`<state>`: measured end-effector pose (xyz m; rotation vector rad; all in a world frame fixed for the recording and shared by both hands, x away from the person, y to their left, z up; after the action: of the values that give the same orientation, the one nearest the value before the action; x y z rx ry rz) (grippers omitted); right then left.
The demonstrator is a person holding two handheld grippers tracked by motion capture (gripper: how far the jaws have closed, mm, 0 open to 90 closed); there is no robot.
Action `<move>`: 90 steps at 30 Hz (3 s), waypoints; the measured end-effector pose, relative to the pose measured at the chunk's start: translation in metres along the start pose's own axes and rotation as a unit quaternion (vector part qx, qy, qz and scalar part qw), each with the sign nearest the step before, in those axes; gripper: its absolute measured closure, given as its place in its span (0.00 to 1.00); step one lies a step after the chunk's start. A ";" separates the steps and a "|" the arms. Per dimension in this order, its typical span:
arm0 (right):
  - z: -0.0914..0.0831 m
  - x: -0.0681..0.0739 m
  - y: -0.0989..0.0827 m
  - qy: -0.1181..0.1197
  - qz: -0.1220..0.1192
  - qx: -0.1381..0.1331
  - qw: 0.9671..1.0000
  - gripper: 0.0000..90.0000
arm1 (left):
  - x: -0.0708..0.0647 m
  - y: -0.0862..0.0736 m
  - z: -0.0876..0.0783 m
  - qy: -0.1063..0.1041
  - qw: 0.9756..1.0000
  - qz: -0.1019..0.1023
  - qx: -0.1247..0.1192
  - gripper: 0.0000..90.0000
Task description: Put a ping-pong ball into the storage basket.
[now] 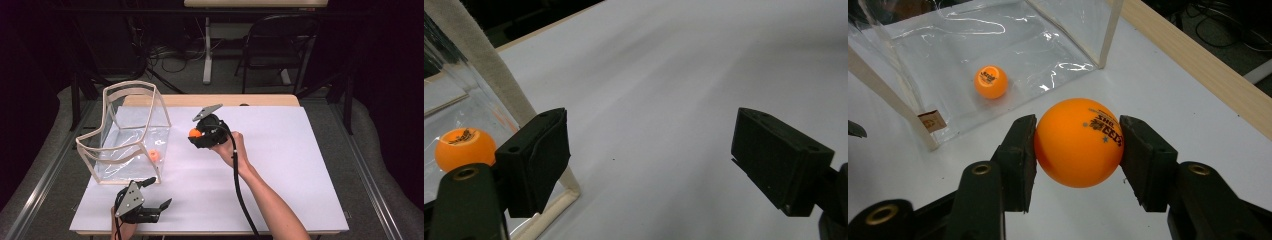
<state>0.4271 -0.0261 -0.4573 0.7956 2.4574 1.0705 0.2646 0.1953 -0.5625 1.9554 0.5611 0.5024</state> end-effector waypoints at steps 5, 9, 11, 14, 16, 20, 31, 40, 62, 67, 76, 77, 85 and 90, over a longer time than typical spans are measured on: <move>0.003 0.002 0.005 0.003 -0.004 0.002 1.000 0.57 | 0.000 0.000 0.000 0.000 1.000 0.000 0.001 0.18; 0.004 0.003 0.009 0.005 -0.007 0.002 1.000 0.57 | 0.001 0.000 0.000 0.000 1.000 -0.001 0.001 0.17; 0.005 0.004 0.011 0.006 -0.007 0.001 1.000 0.57 | 0.001 0.000 0.001 0.000 1.000 -0.002 0.002 0.17; 0.005 0.006 0.015 0.007 -0.009 0.001 1.000 0.57 | 0.001 0.000 0.001 0.000 1.000 -0.001 0.001 0.17; 0.005 0.008 0.017 0.008 -0.012 -0.001 1.000 0.57 | 0.001 0.000 0.000 0.001 1.000 -0.001 0.002 0.17; 0.006 0.010 0.021 0.008 -0.016 0.001 1.000 0.57 | 0.001 0.000 0.000 0.001 1.000 -0.001 0.001 0.17; 0.003 0.015 0.032 0.008 -0.024 -0.005 1.000 0.57 | 0.001 0.000 0.000 0.002 1.000 -0.001 0.000 0.18; 0.003 0.018 0.039 0.009 -0.032 -0.007 0.999 0.57 | 0.002 0.000 -0.001 0.003 1.000 -0.001 0.000 0.18; -0.003 0.022 0.055 0.009 -0.039 -0.015 0.999 0.57 | 0.002 0.000 0.000 0.002 1.000 -0.001 0.000 0.17; -0.003 0.023 0.057 0.011 -0.042 -0.014 0.999 0.57 | 0.001 0.000 -0.001 0.002 1.000 -0.001 -0.001 0.17; -0.004 0.023 0.061 0.010 -0.042 -0.018 0.999 0.57 | 0.002 0.000 -0.001 0.002 1.000 -0.001 0.000 0.17; -0.004 0.023 0.062 0.010 -0.043 -0.018 0.999 0.57 | 0.002 0.000 -0.001 0.003 1.000 -0.001 -0.001 0.17; -0.006 0.024 0.065 0.010 -0.045 -0.017 0.999 0.57 | 0.002 0.000 -0.001 0.004 1.000 -0.002 -0.001 0.18; -0.007 0.024 0.070 0.009 -0.050 -0.019 0.999 0.57 | 0.002 0.000 -0.001 0.004 1.000 -0.003 -0.001 0.18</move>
<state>0.4293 0.0236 -0.4023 0.6483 2.4566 1.0886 0.2657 0.1973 -0.5619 1.9504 0.5707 0.5069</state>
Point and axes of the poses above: each handheld gripper's, and its own axes: z roughly forward along the jaws, y roughly out of its top, x roughly to its left, the point moved 3 cm from there along z, roughly forward along the jaws, and after that the axes turned 3 degrees about -y, right-handed, at the moved point
